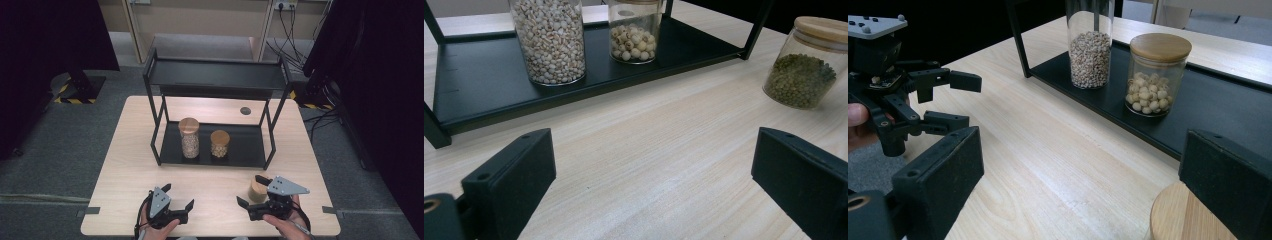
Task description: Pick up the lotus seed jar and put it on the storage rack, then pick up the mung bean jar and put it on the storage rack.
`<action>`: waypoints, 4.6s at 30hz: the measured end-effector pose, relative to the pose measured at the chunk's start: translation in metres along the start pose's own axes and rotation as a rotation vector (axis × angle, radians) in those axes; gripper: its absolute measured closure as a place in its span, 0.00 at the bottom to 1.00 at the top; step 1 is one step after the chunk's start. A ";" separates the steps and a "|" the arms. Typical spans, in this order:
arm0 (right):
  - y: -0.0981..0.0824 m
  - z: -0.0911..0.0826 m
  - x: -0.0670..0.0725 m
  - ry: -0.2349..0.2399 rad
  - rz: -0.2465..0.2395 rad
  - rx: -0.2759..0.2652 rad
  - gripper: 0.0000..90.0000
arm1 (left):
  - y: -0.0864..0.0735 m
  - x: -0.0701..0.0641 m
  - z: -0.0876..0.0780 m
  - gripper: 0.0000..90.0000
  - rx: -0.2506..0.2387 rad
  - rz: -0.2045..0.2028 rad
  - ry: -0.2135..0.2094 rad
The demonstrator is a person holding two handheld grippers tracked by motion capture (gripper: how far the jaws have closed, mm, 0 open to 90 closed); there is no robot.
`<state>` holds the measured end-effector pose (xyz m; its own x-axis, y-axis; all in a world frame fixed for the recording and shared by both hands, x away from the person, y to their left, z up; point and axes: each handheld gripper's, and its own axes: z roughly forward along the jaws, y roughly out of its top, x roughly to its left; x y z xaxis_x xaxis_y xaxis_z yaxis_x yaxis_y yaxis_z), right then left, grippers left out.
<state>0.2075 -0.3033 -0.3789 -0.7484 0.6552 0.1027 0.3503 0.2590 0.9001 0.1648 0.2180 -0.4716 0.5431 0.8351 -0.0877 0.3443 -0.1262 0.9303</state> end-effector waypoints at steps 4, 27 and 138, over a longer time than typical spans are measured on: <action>-0.003 -0.002 0.000 -0.002 0.007 -0.002 0.05 | 0.000 0.000 0.000 0.04 0.000 -0.001 0.001; -0.009 -0.010 -0.003 -0.009 0.025 -0.009 0.05 | 0.000 0.000 0.000 0.04 0.000 0.002 0.004; -0.015 0.029 -0.024 -0.179 -0.019 0.116 0.28 | 0.000 0.000 0.001 0.04 0.005 0.004 0.010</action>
<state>0.2368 -0.3020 -0.4068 -0.6468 0.7626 -0.0001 0.4073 0.3455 0.8454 0.1657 0.2176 -0.4723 0.5370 0.8397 -0.0801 0.3458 -0.1325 0.9289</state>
